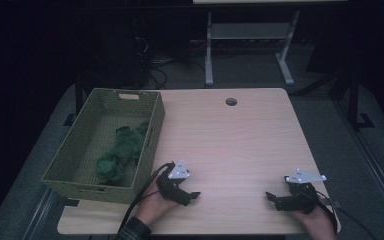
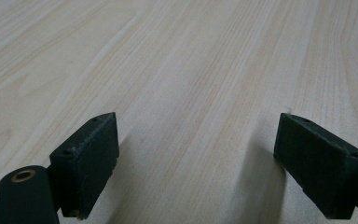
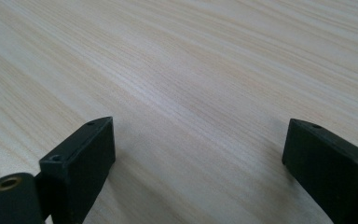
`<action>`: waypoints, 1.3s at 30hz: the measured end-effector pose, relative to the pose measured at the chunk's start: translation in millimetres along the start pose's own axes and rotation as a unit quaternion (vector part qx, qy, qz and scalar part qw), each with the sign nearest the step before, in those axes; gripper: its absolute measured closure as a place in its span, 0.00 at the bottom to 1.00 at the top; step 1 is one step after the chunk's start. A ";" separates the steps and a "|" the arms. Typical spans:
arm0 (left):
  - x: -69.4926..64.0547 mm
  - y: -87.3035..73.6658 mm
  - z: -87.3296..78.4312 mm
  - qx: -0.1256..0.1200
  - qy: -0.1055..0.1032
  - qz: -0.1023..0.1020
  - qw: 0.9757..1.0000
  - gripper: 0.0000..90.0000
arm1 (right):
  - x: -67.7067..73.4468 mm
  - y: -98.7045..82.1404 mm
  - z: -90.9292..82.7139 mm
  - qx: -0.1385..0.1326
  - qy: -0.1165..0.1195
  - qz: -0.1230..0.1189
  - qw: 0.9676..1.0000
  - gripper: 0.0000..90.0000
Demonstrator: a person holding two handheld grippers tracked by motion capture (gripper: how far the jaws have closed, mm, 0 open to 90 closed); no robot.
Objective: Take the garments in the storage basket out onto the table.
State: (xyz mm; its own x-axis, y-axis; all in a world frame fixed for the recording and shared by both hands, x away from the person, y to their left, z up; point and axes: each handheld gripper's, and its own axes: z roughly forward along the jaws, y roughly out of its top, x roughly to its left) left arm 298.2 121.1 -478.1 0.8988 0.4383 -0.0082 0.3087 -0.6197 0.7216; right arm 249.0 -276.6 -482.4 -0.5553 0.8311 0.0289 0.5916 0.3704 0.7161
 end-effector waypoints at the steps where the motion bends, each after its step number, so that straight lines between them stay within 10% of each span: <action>1: 0.0 0.0 0.0 0.000 0.000 0.000 1.000 0.15 | -0.1 0.0 0.0 0.000 0.000 0.000 1.000 0.10; 39: 8.7 28.2 -24.5 -0.004 0.002 -0.006 1.000 0.15 | 2.1 -2.2 -2.1 0.002 0.000 0.004 1.000 0.09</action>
State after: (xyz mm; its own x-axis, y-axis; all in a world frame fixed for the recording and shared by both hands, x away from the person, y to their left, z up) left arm 307.1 123.4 -440.9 0.8937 0.4485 -0.0134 0.3166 -0.6090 0.7272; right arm 245.3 -276.5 -482.4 -0.5505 0.8341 0.0350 0.5980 0.3648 0.7136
